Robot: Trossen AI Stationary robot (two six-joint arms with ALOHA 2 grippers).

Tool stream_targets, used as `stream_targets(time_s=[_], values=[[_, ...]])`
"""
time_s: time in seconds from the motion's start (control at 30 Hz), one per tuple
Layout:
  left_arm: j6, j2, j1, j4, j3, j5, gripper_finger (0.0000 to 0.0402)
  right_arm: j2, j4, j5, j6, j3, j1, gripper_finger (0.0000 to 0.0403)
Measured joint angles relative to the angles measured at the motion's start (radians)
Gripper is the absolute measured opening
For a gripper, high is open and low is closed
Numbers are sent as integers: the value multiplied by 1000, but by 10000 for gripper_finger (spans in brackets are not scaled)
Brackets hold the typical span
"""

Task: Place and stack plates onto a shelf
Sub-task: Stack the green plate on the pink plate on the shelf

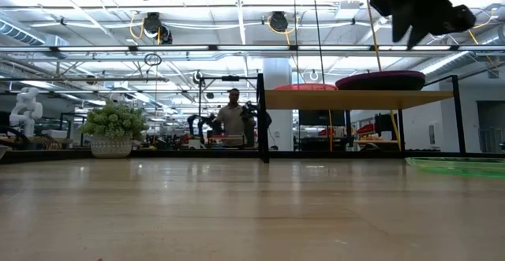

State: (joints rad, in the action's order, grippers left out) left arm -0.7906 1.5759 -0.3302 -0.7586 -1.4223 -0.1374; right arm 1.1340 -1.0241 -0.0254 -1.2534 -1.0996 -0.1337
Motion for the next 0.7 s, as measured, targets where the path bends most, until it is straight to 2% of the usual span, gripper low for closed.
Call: stream_targets(time_s=[0.3,0.7], values=[[37,0,0,0,0,-2,74,151,-45,0,-199,0,-98,105],[36,0,0,0,0,-2,74,315,-43,9,-204,0,-145,105]])
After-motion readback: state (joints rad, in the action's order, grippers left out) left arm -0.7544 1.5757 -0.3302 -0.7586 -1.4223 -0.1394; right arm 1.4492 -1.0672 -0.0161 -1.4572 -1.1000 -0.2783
